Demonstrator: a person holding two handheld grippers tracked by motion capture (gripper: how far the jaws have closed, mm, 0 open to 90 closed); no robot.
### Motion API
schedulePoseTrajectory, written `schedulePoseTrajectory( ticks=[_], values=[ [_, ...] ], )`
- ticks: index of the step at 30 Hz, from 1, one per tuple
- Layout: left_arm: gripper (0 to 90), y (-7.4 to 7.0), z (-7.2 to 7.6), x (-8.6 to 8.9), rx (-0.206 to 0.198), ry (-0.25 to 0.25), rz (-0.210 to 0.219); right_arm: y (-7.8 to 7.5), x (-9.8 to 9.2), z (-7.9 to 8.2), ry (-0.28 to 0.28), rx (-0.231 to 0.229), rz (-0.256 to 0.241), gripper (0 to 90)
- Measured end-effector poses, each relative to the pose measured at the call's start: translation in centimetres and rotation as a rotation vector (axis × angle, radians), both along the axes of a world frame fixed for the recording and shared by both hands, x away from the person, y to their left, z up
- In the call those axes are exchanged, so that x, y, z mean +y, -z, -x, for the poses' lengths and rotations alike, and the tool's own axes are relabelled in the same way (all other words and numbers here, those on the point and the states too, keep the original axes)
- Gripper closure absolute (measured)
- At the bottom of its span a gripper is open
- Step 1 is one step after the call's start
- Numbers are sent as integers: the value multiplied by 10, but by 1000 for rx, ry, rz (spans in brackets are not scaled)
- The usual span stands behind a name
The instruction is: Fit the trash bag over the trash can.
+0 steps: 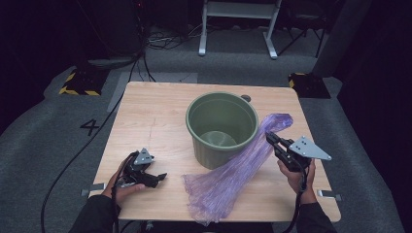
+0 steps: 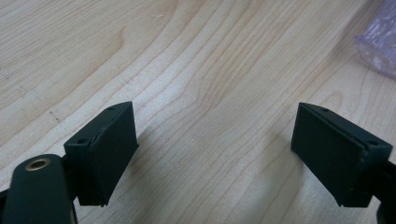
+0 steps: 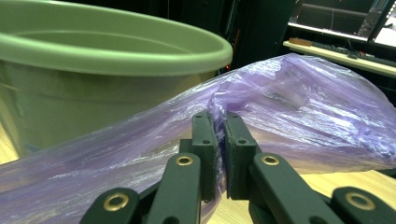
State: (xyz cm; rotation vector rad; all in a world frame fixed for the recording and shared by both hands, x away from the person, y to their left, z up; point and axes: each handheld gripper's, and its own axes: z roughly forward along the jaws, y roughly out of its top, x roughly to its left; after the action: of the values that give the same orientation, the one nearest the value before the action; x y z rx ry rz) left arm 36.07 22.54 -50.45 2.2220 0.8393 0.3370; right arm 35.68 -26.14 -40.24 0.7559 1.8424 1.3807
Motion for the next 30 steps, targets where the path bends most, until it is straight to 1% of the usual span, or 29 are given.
schedulePoseTrajectory(
  ticks=[6,7,8,10,11,12,13,14,17,18,19,20,21,22,23,24,25,26,27,28,29,30],
  values=[
    [137,-1,-2,0,2,12,-5,-7,1,7,-11,-30,6,851],
    [141,-1,-2,-1,10,9,-7,-9,1,7,-13,-36,6,851],
    [155,-2,-2,-1,20,9,3,-11,1,8,-16,-40,2,851],
    [175,-5,-3,-2,44,31,28,-14,1,10,-29,-49,0,851],
    [182,-7,-3,-4,39,38,37,-15,1,10,-32,-54,2,851],
    [182,-10,-3,-7,27,42,38,-17,2,10,-36,-55,1,851],
    [184,-17,-2,-13,7,57,50,-18,4,10,-47,-60,3,851],
    [183,-17,-2,-13,7,57,50,-18,4,10,-47,-60,3,851],
    [183,-30,0,-24,-24,74,77,-22,7,11,-60,-67,0,851],
    [183,-33,1,-28,-30,82,79,-24,9,12,-63,-76,4,851],
    [183,-38,2,-32,-38,89,94,-26,10,13,-65,-84,10,851],
    [186,-43,5,-37,-47,100,99,-28,12,15,-69,-93,14,851],
    [197,-48,7,-42,-57,115,80,-31,14,16,-75,-101,20,851],
    [222,-54,10,-48,-70,128,49,-33,16,17,-78,-104,25,851],
    [224,-61,14,-53,-83,149,37,-36,19,17,-82,-108,26,850],
    [223,-65,18,-55,-90,165,47,-39,21,18,-87,-113,28,850],
    [220,-75,26,-60,-113,202,69,-43,25,18,-97,-121,32,850],
    [213,-75,26,-60,-113,202,69,-43,25,18,-97,-121,32,850],
    [209,-79,29,-62,-119,218,79,-47,31,20,-107,-132,46,850],
    [205,-85,34,-67,-122,245,99,-48,34,20,-116,-134,51,850],
    [202,-85,34,-67,-122,245,99,-48,34,20,-116,-134,51,850],
    [202,-87,35,-70,-122,256,109,-50,37,20,-121,-138,58,849]
  ],
)
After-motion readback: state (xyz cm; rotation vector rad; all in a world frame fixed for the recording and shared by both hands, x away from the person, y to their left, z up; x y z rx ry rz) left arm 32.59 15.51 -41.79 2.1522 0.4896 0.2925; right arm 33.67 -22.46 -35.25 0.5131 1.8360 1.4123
